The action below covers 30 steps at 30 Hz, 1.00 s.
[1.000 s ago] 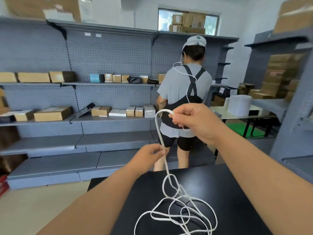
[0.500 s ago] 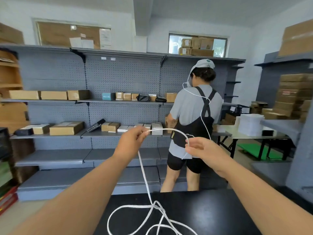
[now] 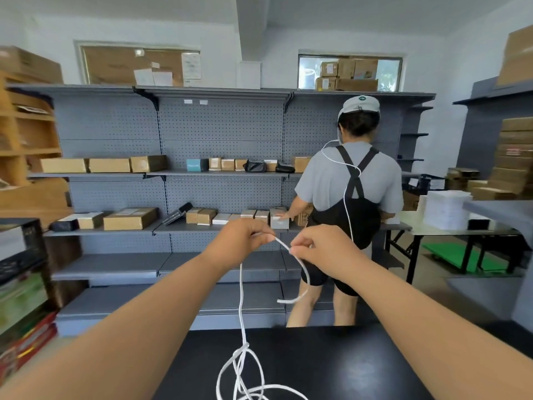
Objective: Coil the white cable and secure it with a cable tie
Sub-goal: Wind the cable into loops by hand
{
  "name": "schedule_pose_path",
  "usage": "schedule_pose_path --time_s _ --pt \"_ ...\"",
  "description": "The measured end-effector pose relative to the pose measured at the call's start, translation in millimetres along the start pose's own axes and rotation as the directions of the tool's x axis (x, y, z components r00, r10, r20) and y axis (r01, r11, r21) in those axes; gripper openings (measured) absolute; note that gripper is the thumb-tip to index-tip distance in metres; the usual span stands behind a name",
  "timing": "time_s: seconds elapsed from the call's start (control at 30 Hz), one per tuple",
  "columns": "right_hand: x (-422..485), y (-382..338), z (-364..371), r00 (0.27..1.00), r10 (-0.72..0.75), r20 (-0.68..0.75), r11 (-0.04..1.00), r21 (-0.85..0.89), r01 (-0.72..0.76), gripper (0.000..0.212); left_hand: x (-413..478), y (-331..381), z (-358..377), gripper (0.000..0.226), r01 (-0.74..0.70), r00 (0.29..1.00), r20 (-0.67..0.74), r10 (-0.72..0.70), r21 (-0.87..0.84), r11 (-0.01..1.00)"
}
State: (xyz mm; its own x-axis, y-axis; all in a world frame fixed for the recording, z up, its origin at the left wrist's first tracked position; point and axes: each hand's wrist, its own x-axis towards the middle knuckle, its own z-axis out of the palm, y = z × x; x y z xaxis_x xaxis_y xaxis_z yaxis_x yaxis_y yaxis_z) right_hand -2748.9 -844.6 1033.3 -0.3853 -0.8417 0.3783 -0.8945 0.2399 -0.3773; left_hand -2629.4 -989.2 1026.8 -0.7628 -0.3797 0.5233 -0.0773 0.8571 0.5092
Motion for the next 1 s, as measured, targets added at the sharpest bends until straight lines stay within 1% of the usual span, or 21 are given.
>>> schedule_pose_path --time_s 0.1,0.23,0.33,0.4,0.47,0.53,0.67,0.77,0.83,0.9,1.0 --pt "2.3 2.6 10.5 0.997 0.007 0.077 1.0 -0.01 -0.006 0.021 -3.3 -4.3 3.5 0.016 0.064 0.998 0.006 -0.064 -0.081 0.995" --pt "5.1 1.6 23.3 0.999 0.043 0.029 0.999 0.022 -0.043 0.027 -4.0 -6.2 6.9 0.015 0.079 0.997 0.006 -0.079 -0.154 0.985" --pt "7.0 0.3 29.0 0.999 0.031 0.035 0.999 0.005 -0.032 0.021 -3.9 -4.7 8.7 0.014 0.079 0.997 0.02 -0.077 -0.179 0.981" --pt "8.2 2.5 28.0 0.999 0.029 0.019 0.999 0.042 -0.03 0.019 -5.7 -6.9 9.4 0.01 0.108 0.994 0.029 -0.104 -0.225 0.968" --pt "9.4 5.9 22.8 1.0 0.02 0.003 0.995 0.098 -0.021 0.017 -10.3 -13.1 10.9 0.005 0.182 0.983 0.07 -0.168 -0.289 0.94" --pt "10.8 8.1 15.6 1.0 0.009 0.006 0.993 0.12 -0.01 0.015 -16.3 -20.9 15.2 0.007 0.274 0.961 0.144 -0.237 -0.356 0.893" --pt "12.0 6.9 2.3 0.999 -0.013 0.042 0.991 0.133 0.007 0.011 -26.9 -25.4 28.0 0.017 0.357 0.93 0.24 -0.278 -0.42 0.834" --pt "12.5 9.2 -4.6 0.999 -0.003 0.037 0.986 0.165 -0.003 0.009 -32.7 -27.4 33.2 0.02 0.41 0.903 0.307 -0.302 -0.402 0.818" --pt "12.7 12.2 -9.5 1.0 0.011 0.016 0.981 0.191 -0.014 0.008 -37.4 -33.8 36.2 0.014 0.45 0.876 0.357 -0.325 -0.361 0.817" --pt "12.3 15.0 -16.0 0.999 0.033 -0.005 0.97 0.242 -0.031 0.008 -42.9 -41.1 38.5 0.008 0.482 0.847 0.393 -0.358 -0.283 0.829" --pt "10.9 19.1 -26.6 0.997 0.072 -0.012 0.957 0.283 -0.066 0.009 -49.8 -53.5 39.5 0.016 0.508 0.827 0.39 -0.405 -0.208 0.836"
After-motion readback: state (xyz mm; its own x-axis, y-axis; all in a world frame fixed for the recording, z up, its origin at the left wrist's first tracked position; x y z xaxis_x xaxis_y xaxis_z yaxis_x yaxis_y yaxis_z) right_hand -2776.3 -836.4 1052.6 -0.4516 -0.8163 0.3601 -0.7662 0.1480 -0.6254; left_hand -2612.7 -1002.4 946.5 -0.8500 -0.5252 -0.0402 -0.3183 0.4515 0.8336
